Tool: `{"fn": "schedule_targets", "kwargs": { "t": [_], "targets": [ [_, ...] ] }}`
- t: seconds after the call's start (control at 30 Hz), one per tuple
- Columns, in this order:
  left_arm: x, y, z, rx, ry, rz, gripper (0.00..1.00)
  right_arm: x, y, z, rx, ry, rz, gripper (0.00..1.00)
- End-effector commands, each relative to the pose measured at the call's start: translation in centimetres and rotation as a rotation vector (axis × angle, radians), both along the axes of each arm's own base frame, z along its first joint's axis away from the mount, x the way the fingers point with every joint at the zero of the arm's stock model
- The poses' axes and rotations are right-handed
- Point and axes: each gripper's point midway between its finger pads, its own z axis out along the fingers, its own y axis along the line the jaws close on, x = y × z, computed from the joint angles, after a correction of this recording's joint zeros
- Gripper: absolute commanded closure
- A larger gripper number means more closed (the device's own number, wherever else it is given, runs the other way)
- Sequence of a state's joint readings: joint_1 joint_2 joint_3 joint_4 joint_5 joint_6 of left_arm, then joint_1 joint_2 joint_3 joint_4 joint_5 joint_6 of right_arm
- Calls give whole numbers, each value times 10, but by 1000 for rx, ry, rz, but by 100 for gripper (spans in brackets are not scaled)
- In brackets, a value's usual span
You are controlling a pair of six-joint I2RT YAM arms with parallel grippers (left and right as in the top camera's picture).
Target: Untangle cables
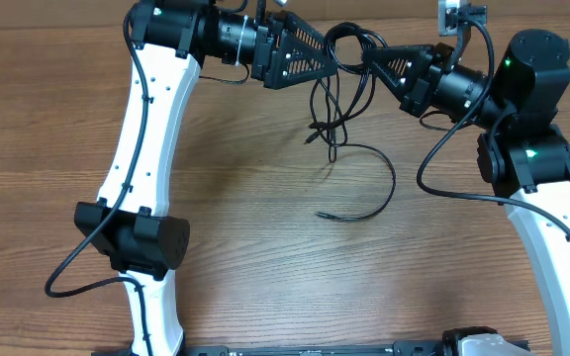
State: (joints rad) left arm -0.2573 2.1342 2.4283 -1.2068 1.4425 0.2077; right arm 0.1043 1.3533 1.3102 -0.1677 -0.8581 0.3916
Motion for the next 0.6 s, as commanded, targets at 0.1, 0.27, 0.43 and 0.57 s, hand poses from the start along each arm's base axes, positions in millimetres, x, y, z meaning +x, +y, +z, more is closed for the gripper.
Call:
{"fn": "schedule_targets", "kwargs": {
  "t": [0.1,0.27,0.43,0.57],
  "targets": [
    [-12,-15,14,-32,-44,-50,0,-9,5,10,15,-19,54,96],
    [-24,-23,23,-82,-64,-113,0,-8,5,10,14,-20,52,96],
    [-22,-21,23,-80,-50,-105,2,-7,4,10,12,-23,46,96],
    [-19,-17,23,-79,-51,-95,44,-7,4,10,9,-25,41,96]
  ]
}}
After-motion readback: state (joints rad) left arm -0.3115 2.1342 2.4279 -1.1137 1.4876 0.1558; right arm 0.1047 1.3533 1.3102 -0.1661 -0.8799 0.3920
